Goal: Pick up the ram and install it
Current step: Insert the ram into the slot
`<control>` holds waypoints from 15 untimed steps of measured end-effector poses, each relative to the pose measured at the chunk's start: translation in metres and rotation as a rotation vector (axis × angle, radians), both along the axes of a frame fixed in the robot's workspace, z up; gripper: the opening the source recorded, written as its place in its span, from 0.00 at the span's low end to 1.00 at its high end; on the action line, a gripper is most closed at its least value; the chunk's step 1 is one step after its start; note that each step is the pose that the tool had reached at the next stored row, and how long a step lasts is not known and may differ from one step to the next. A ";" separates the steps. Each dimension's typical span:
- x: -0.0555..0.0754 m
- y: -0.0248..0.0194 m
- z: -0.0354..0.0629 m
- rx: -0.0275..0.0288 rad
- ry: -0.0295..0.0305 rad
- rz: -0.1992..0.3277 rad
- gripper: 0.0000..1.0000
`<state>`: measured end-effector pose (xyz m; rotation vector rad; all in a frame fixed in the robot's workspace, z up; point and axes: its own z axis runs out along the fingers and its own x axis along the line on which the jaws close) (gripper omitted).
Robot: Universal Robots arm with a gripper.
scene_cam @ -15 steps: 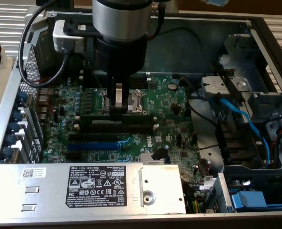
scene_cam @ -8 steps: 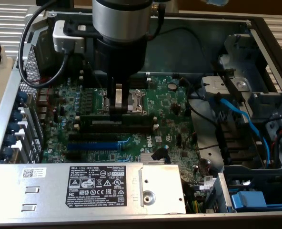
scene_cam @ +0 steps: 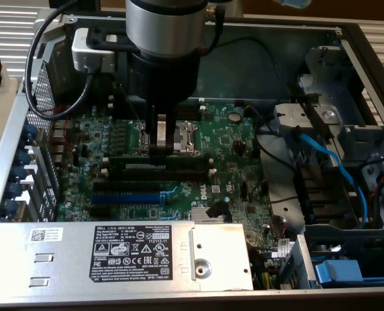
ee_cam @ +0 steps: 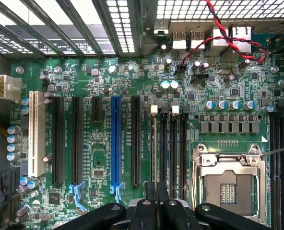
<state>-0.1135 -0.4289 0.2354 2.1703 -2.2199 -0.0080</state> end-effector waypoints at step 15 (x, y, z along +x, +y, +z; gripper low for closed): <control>0.000 0.0013 -0.0002 0.0001 -0.0001 -0.007 0.12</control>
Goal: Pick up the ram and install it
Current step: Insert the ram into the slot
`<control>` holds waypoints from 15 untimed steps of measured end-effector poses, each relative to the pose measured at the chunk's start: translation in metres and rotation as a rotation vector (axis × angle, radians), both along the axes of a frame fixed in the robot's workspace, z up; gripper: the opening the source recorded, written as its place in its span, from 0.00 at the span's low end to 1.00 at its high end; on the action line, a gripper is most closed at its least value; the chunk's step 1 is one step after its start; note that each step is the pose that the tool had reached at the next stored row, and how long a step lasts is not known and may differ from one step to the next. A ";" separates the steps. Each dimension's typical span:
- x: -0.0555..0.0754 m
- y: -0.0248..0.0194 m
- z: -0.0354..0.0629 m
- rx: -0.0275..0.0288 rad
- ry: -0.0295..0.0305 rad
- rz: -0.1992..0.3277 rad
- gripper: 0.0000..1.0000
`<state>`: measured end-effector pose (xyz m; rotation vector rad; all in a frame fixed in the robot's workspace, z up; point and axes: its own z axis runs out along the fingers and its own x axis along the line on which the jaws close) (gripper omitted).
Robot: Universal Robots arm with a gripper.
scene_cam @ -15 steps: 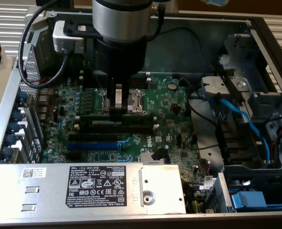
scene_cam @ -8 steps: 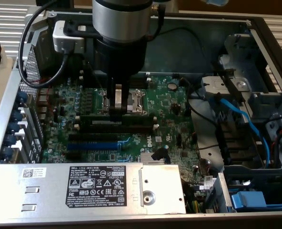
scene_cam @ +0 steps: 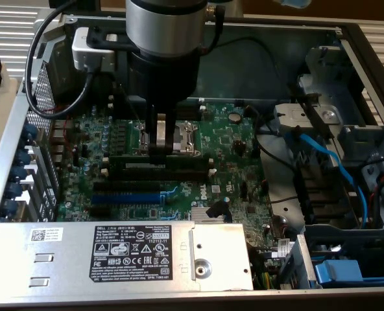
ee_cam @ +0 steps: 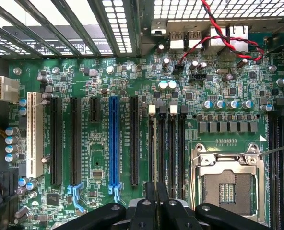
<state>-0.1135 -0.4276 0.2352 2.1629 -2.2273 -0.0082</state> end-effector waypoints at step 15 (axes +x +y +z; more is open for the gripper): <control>-0.001 -0.0001 -0.0010 0.0000 0.0000 0.000 0.12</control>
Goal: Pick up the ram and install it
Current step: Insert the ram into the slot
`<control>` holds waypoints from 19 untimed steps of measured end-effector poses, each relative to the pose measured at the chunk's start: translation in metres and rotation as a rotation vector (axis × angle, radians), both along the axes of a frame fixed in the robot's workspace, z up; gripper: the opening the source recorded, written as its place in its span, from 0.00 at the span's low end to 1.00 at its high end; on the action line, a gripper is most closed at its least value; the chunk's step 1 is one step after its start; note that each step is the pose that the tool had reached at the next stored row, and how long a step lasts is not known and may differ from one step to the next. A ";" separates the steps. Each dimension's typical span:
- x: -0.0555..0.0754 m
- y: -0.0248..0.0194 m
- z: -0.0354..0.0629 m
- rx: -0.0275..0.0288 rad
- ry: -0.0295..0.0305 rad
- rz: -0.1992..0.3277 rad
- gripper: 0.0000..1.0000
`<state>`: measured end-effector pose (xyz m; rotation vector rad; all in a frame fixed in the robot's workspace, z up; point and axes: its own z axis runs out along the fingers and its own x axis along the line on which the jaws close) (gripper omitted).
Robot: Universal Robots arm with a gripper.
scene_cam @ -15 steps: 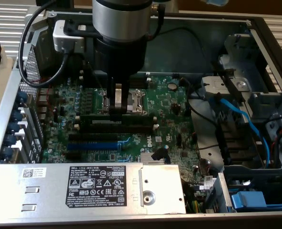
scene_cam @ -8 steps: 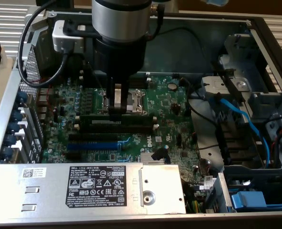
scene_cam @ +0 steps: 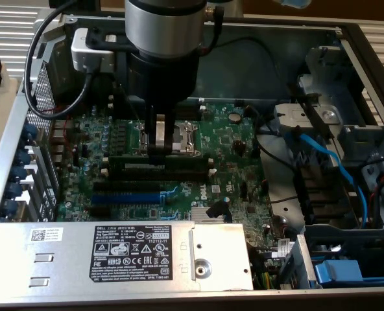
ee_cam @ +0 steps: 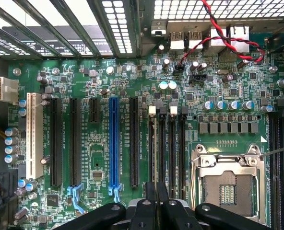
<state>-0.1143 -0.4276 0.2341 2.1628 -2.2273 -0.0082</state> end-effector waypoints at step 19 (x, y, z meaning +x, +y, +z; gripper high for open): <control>0.001 -0.0001 0.0000 0.0000 0.0000 0.000 0.12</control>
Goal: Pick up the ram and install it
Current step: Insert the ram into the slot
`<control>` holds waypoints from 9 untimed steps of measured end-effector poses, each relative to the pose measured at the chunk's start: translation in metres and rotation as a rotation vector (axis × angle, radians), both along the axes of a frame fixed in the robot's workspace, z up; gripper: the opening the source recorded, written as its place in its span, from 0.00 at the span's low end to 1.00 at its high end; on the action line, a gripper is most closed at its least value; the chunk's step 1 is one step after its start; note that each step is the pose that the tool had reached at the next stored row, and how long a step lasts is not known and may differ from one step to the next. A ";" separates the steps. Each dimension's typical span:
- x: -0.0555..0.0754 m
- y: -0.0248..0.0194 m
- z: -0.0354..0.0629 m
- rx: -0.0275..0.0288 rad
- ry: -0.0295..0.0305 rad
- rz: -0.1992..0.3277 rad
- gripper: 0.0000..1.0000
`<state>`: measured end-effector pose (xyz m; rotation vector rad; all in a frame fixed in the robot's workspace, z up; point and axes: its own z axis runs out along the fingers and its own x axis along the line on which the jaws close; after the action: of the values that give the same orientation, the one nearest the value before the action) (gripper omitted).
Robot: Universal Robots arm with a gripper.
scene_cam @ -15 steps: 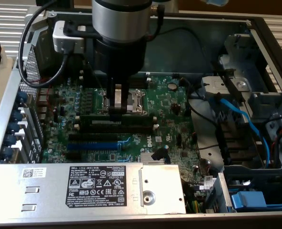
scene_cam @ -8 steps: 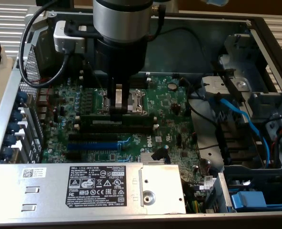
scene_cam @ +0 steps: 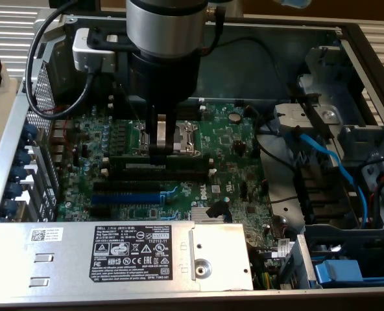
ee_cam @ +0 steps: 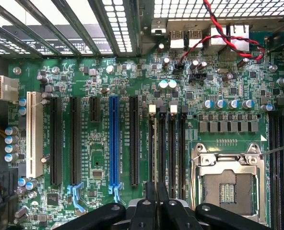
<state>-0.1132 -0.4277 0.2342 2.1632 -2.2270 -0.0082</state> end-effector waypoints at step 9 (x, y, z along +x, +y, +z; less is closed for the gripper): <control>0.000 -0.0003 -0.0001 0.0002 -0.0002 0.007 0.12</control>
<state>-0.1132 -0.4280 0.2341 2.1706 -2.2200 -0.0080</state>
